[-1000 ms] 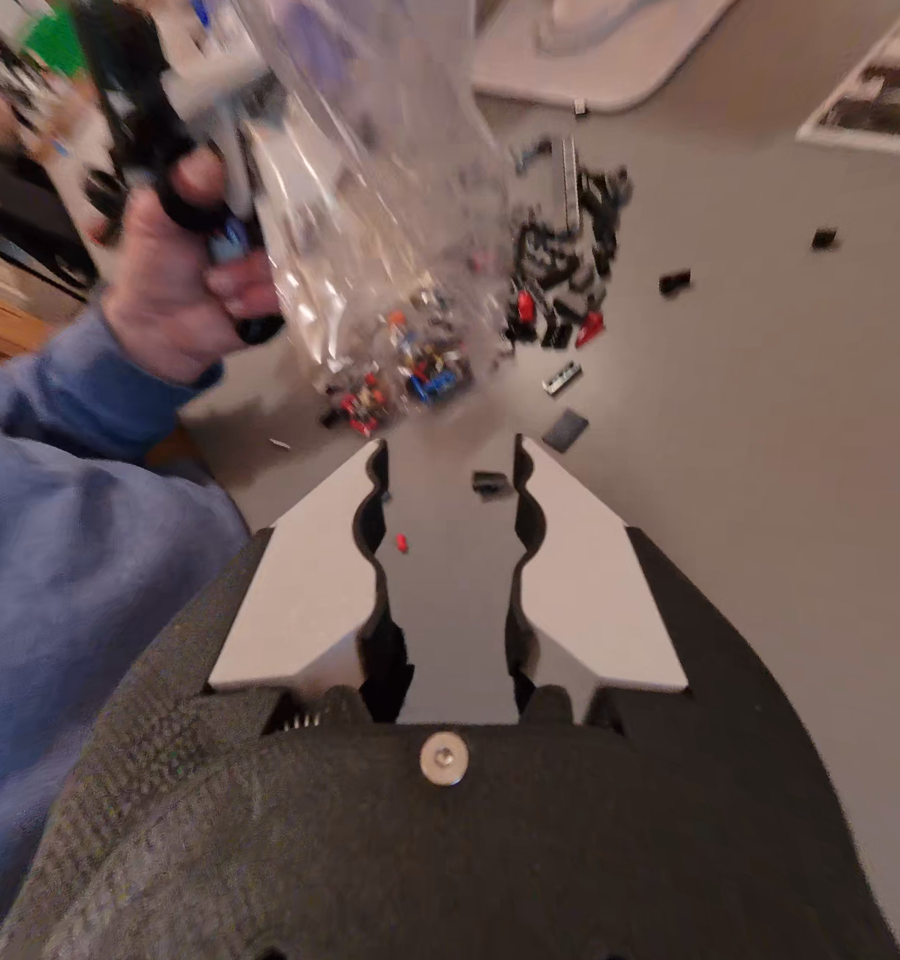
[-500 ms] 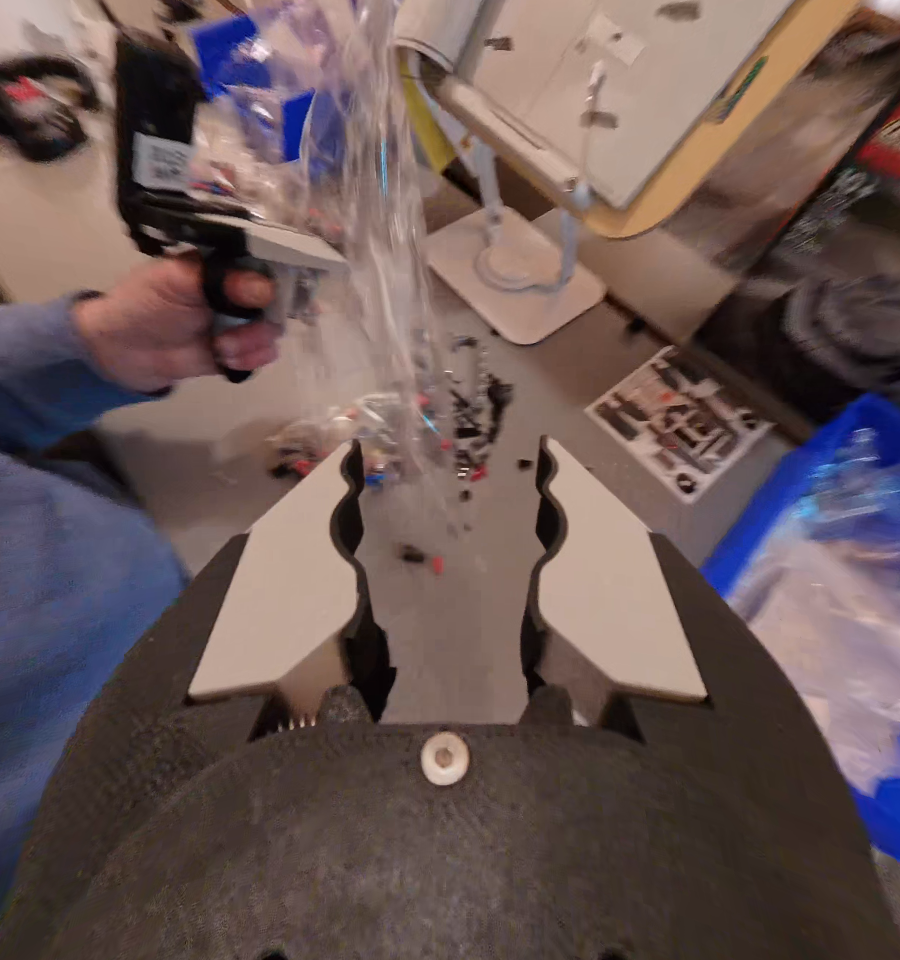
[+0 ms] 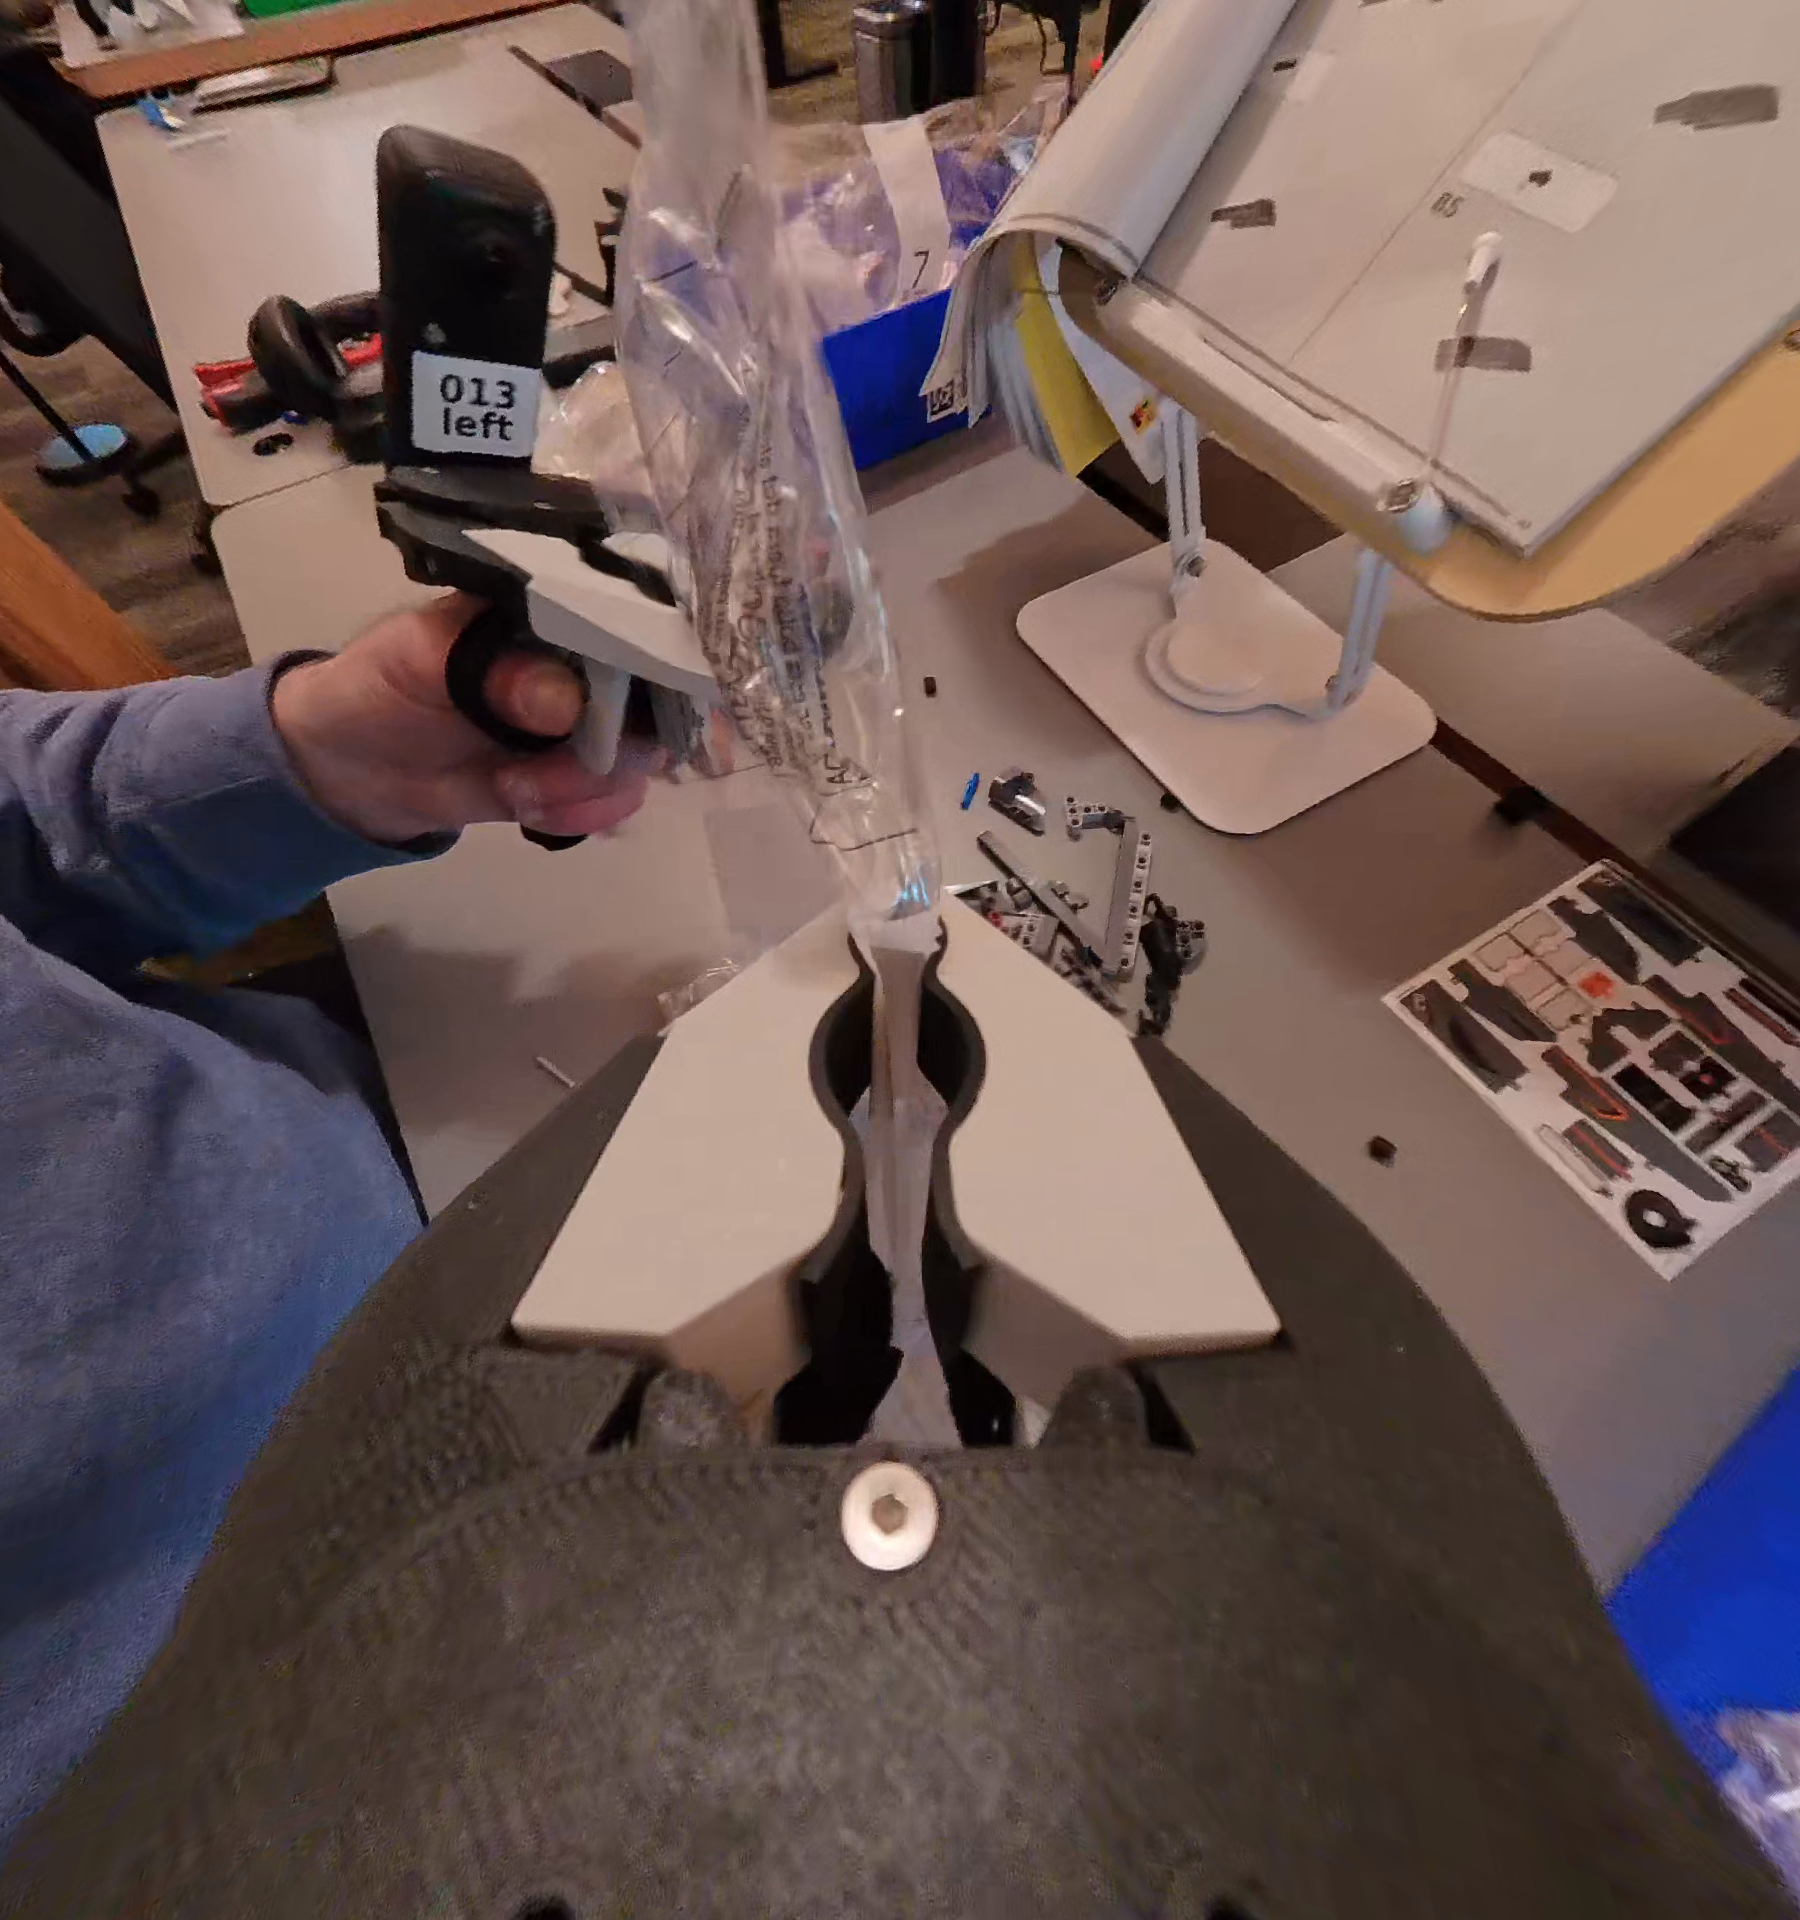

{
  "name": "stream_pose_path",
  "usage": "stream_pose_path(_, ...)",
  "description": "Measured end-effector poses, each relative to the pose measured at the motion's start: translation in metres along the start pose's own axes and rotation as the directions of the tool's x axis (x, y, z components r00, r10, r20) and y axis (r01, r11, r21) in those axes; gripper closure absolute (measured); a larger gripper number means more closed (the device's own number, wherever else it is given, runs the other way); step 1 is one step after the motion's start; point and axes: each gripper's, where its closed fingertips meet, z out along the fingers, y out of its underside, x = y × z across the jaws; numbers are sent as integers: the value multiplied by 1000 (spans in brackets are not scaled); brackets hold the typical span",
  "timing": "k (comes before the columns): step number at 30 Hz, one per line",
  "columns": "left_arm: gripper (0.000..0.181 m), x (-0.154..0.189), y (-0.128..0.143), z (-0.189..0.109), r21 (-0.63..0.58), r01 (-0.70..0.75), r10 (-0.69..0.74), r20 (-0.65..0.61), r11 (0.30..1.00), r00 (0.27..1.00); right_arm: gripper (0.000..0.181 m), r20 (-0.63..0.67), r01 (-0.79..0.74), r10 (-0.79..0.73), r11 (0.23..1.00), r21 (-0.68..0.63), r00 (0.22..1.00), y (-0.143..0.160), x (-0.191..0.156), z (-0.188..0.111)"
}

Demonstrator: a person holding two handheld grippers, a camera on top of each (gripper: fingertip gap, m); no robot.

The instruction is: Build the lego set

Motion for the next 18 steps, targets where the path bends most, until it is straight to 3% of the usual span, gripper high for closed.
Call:
stream_pose_path(1,170,-1,-3,-4,10,-14,14,13,1000,1000,181,-12,-6,6,1000,-1,1000,-3,4,-7)
stream_pose_path(5,161,-6,-20,-31,57,-71,67,57,996,996,181,-148,-60,67,997,52,987,-26,58,-73)
stream_pose_path(10,160,-20,-30,-62,50,-162,152,164,986,975,181,-315,-192,198,980,49,928,-33,167,-155)
stream_pose_path(14,162,-30,-34,-67,62,-145,132,180,987,975,181,-332,-364,340,931,-9,880,-2,256,-166)
stream_pose_path(18,164,-42,-29,-73,44,-129,117,214,991,970,181,-388,-505,431,856,-109,814,60,336,-154)
